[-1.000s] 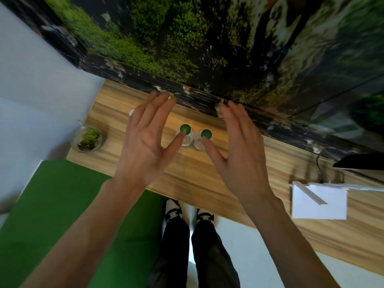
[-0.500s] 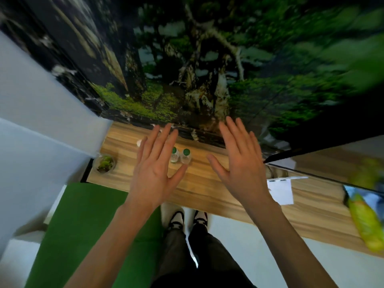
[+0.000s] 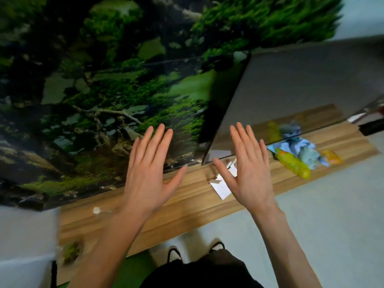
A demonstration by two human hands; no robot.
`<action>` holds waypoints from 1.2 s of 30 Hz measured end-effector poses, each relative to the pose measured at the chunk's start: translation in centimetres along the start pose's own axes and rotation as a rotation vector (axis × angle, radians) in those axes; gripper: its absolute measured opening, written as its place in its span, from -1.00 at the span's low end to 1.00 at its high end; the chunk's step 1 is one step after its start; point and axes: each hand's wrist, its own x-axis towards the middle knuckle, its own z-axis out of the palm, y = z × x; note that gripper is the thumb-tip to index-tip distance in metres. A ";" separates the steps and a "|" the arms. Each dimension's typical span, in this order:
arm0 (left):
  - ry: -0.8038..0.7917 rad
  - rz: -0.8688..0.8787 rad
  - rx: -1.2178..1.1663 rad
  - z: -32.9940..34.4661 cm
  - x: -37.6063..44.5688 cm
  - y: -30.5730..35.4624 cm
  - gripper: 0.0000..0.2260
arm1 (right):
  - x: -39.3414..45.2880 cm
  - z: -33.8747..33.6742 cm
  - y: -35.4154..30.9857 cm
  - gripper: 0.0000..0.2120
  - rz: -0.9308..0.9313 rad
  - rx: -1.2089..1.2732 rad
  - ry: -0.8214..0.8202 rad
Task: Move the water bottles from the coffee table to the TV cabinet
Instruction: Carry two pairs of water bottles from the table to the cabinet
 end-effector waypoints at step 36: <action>-0.122 1.198 -0.723 18.5 -1.2 70.8 -0.36 | -44.8 -37.3 37.5 -0.36 1.236 -0.622 0.578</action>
